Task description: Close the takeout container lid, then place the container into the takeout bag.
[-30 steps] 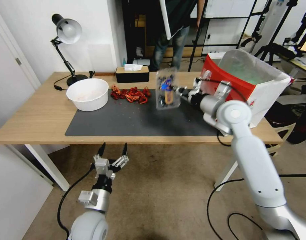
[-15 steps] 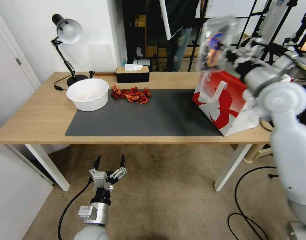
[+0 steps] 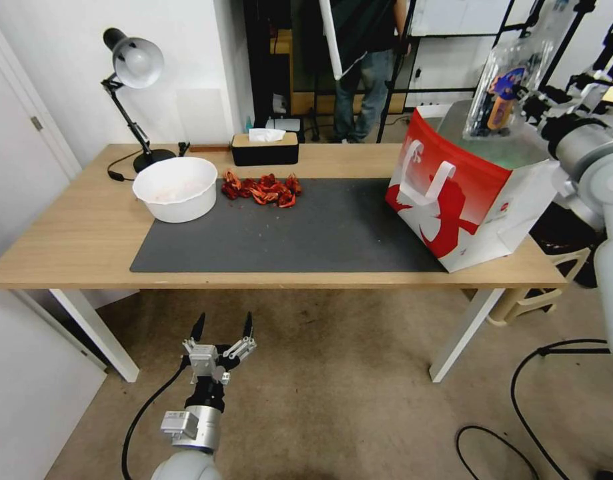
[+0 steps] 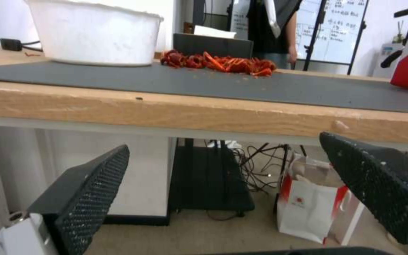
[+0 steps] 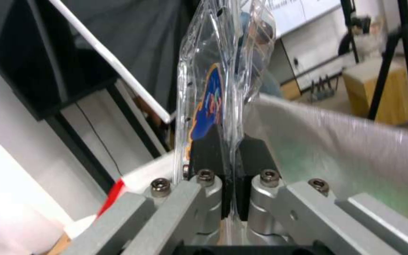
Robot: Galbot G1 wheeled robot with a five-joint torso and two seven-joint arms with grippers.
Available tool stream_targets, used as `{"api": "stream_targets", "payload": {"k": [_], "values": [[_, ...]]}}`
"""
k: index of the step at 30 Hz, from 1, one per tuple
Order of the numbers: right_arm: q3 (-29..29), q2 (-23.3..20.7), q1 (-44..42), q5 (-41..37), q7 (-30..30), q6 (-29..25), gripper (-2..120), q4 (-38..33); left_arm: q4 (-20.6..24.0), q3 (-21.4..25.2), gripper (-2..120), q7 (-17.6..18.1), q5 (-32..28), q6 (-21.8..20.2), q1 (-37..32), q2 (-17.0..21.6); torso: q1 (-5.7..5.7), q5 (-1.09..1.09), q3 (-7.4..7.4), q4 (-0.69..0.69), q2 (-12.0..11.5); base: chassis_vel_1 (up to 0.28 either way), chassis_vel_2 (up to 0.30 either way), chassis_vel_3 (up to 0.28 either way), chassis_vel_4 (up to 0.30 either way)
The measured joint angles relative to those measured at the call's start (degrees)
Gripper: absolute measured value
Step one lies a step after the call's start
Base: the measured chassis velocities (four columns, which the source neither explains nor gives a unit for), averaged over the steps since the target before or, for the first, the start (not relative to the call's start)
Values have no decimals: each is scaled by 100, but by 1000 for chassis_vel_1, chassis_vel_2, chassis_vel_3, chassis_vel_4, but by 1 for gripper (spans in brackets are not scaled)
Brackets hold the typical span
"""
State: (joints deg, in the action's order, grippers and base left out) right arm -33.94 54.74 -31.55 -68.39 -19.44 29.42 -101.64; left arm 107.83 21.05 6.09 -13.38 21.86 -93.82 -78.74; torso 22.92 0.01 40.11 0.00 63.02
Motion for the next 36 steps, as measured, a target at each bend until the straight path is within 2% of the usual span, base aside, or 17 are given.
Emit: {"api": "stream_targets", "payload": {"k": [4,6,9,10,12,13,16,18,20,22,25,27,29,33,36], "values": [[-47,-77,-62,-16,-27,97,0,151,-22,-19,100,-3,-17,-1,44,-1,0,-1,0,-1,0,0,0,0,0],[-50,-69,-122,-40,-64,167,5,171,-34,-26,100,-3,-20,-2,59,-6,0,0,0,0,-1,0,0,0,0],[-64,29,-215,-515,-418,428,17,144,-82,-47,100,-5,-29,-8,73,-19,0,-1,0,0,-1,0,0,0,0],[-64,29,-215,-515,-418,428,17,144,-82,-47,100,-5,-29,-8,73,-19,0,-1,0,0,-1,0,0,0,0],[-41,121,-232,-790,-687,612,29,135,-90,-47,100,0,-37,-14,81,-25,-1,-2,0,1,-1,0,0,0,0],[-41,121,-232,-790,-687,612,29,135,-90,-47,100,0,-37,-14,81,-25,-1,-2,0,1,-1,0,0,0,0],[-3,198,-236,-813,-896,792,44,186,-82,-51,100,7,-40,-22,78,-28,0,-2,0,0,0,0,0,0,0],[2,198,-246,-770,-896,795,47,186,-76,-56,100,9,-40,-23,76,-28,0,-2,0,0,0,0,0,0,0],[7,178,-256,-676,-777,741,59,159,-53,-66,100,17,-40,-34,75,-31,0,-1,0,0,0,0,0,0,0],[14,157,-267,-597,-682,685,63,127,-42,-71,100,18,-40,-38,79,-34,0,-1,0,0,-1,0,0,0,0],[67,85,-313,-147,-348,467,76,-39,-22,-82,100,14,-40,-40,82,-46,0,0,0,-1,0,0,0,0,0],[82,67,-330,-47,-263,414,80,-101,-19,-83,100,13,-40,-40,80,-51,0,0,0,0,0,0,0,0,0],[112,22,-392,94,-36,312,90,-329,5,-84,100,4,-40,-39,67,-69,0,-1,0,0,0,0,0,0,0],[147,-38,-508,200,328,165,99,-787,48,-70,100,-10,-40,-33,47,-90,0,-2,0,-1,1,0,0,0,0],[199,-78,-610,348,509,95,100,-1111,68,-55,100,-20,-40,-24,36,-97,0,-3,-1,0,1,0,0,0,0]]}}
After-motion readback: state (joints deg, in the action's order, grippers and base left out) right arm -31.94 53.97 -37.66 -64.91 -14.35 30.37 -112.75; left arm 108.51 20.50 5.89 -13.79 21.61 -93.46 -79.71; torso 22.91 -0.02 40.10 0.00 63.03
